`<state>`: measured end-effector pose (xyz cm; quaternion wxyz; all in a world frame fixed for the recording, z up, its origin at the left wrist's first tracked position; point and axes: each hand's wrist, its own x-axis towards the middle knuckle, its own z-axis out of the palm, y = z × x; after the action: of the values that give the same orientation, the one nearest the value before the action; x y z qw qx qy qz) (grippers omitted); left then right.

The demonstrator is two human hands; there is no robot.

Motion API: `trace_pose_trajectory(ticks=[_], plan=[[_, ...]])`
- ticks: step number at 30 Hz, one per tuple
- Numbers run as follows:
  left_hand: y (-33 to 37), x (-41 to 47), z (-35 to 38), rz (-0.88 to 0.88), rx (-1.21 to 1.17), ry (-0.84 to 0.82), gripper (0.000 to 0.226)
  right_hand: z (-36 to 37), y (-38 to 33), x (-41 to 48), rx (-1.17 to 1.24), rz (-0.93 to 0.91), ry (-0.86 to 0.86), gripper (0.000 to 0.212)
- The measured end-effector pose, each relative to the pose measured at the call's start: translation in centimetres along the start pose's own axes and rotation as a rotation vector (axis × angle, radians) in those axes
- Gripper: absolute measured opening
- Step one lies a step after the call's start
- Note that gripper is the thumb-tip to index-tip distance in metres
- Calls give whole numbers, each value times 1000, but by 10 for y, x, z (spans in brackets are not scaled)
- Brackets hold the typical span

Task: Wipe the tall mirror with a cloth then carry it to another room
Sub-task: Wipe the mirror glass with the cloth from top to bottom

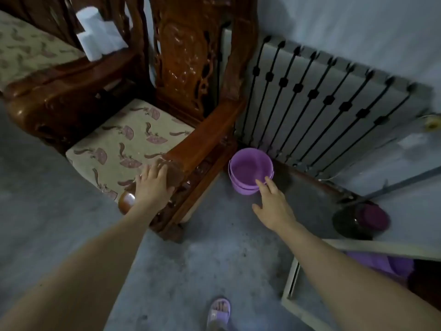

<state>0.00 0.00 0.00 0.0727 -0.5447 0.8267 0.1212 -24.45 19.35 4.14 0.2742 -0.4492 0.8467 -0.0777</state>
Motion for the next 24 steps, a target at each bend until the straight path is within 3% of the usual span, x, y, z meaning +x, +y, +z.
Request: trace_pose_trajectory(ticks=[6,10,14,16,20,24], plan=[[-6,16,18,-29,34,-83,74,24,10,20,25,60,-168,70],[-14,14,21,-4,52,58,58,37,7,26,106,85,-219,66],[-17,25,9,26,41,137,61,41,2,27,168,126,-245,66],[-17,31,0,-41,-61,117,65,39,0,26,192,130,-229,66],[-4,38,-23,-168,-323,23,44,25,-4,18,207,9,-125,57],[32,19,-46,-288,-862,-216,28,8,-12,7,242,-62,-31,50]])
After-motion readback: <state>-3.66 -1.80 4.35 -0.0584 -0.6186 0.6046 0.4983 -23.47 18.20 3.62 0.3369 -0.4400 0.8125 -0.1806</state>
